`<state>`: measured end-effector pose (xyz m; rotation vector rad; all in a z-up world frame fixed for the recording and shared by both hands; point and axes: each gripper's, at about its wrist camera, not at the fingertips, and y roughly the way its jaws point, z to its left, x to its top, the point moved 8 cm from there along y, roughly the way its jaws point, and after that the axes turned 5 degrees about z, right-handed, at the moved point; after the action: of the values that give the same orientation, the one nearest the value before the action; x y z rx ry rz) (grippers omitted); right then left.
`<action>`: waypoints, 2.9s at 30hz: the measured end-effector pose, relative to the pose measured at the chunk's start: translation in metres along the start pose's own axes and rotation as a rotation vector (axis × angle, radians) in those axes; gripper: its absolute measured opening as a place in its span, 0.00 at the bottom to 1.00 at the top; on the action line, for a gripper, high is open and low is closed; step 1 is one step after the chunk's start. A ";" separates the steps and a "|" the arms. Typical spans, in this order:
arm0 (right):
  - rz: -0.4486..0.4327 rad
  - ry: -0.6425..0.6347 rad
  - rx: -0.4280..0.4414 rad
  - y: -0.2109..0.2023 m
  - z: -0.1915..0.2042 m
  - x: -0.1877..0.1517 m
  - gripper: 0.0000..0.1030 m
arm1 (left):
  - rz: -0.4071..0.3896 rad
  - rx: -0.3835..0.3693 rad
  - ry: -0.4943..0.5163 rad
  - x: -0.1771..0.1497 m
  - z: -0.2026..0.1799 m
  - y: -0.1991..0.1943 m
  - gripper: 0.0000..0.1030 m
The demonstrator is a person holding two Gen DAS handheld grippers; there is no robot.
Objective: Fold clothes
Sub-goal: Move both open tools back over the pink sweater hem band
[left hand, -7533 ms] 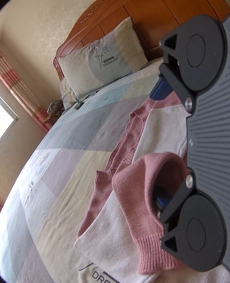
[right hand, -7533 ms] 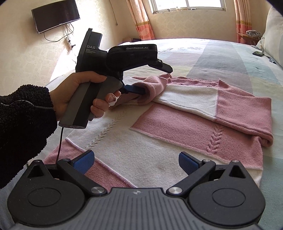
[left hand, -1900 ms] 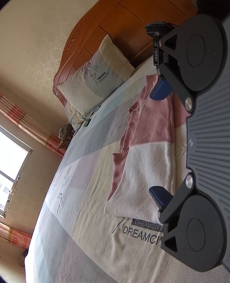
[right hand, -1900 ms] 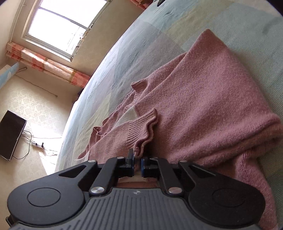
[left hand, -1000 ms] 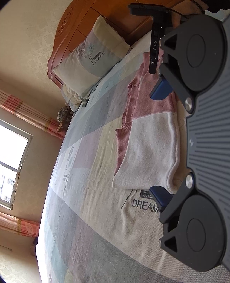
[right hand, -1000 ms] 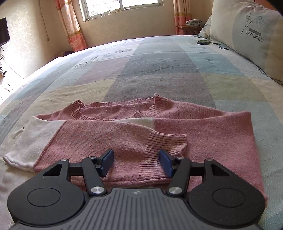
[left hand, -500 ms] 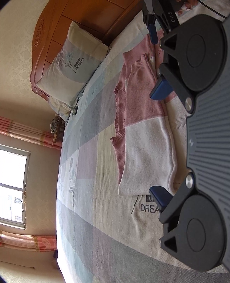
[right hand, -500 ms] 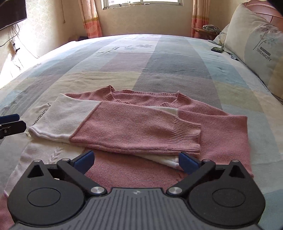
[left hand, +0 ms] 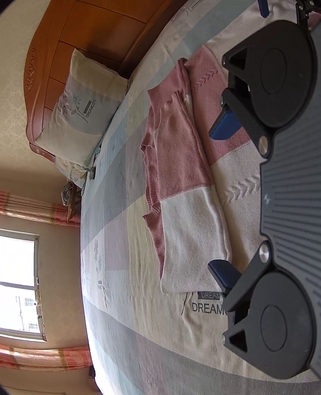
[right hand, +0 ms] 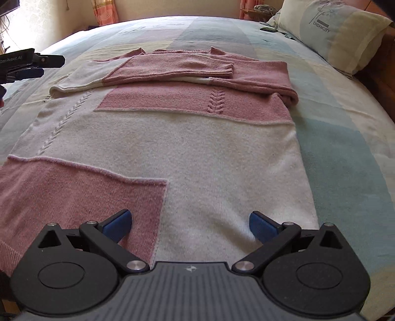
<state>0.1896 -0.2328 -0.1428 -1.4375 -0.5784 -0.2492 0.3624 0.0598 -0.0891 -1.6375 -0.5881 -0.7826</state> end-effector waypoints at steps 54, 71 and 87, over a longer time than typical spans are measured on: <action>-0.139 -0.412 0.198 0.003 0.251 0.023 1.00 | 0.107 0.050 0.159 -0.043 0.002 -0.018 0.99; -0.140 -0.328 0.172 -0.014 0.184 -0.029 1.00 | 0.108 -0.007 0.219 -0.044 -0.027 -0.015 0.99; -0.130 0.106 -0.012 -0.020 0.021 -0.018 1.00 | 0.131 -0.028 0.293 -0.053 -0.053 -0.006 0.99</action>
<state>0.1594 -0.2184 -0.1343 -1.3911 -0.5854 -0.4296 0.3140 0.0107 -0.1194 -1.5334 -0.2605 -0.9161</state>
